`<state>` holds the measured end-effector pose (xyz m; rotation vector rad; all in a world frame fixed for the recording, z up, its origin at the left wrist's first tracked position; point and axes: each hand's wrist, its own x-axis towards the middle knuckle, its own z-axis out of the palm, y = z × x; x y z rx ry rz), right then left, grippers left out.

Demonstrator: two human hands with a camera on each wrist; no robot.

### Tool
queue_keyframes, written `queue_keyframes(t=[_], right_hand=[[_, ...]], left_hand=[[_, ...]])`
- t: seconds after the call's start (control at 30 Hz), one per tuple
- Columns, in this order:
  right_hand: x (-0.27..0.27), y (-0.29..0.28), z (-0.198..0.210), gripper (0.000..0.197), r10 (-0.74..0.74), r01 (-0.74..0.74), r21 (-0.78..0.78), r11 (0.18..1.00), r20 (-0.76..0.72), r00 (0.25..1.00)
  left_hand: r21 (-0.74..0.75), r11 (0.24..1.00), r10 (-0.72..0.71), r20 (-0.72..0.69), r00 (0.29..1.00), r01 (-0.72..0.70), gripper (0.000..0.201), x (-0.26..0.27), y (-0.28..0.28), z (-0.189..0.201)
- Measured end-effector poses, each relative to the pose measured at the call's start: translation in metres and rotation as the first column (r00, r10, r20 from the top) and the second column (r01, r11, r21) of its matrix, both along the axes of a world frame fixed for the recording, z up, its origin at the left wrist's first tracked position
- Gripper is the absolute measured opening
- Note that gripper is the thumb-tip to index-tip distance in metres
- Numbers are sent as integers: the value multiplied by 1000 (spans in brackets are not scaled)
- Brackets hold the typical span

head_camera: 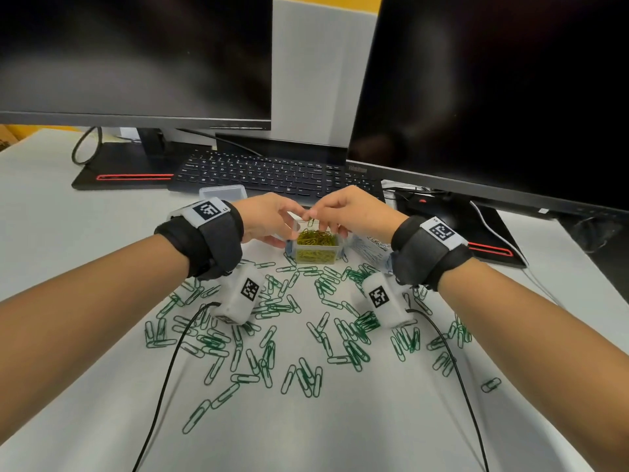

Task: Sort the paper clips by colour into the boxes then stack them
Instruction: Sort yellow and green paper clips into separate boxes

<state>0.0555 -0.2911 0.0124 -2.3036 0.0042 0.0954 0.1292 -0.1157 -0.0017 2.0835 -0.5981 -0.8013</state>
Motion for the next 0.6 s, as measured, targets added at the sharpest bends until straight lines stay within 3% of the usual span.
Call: queue_keyframes(t=[0.13, 0.2, 0.3, 0.37, 0.43, 0.5, 0.57, 0.6], right_hand=[[-4, -2, 13, 17, -106, 98, 276, 956, 14, 994], [-12, -4, 22, 18, -62, 72, 311, 948, -41, 997], [-31, 0, 22, 18, 78, -71, 45, 996, -167, 983], [-43, 8, 14, 18, 139, -176, -135, 975, -245, 960], [-46, 12, 7, 20, 122, -189, -350, 917, -206, 971], [-42, 12, 5, 28, 66, -121, -505, 855, -126, 990], [-39, 15, 3, 35, 54, -160, -621, 767, -185, 981], [-39, 18, 0, 35, 52, -208, -666, 716, -246, 968]], left_hand=[[5, 1000, 31, 31, 999, -31, 45, 8, 4, 1], [-8, 998, 59, 47, 997, -59, 45, 15, 10, 0], [-31, 996, 87, 88, 992, -85, 44, 23, 17, -2], [-38, 995, 95, 151, 984, -91, 42, 25, 20, 0], [-55, 991, 132, 289, 948, -122, 38, 26, 25, 8], [-65, 981, 190, 475, 859, -181, 34, 31, 33, 21], [67, 973, 131, 629, 767, -221, 30, 38, 44, 32], [209, 951, 34, 660, 751, -227, 28, 40, 50, 35]])
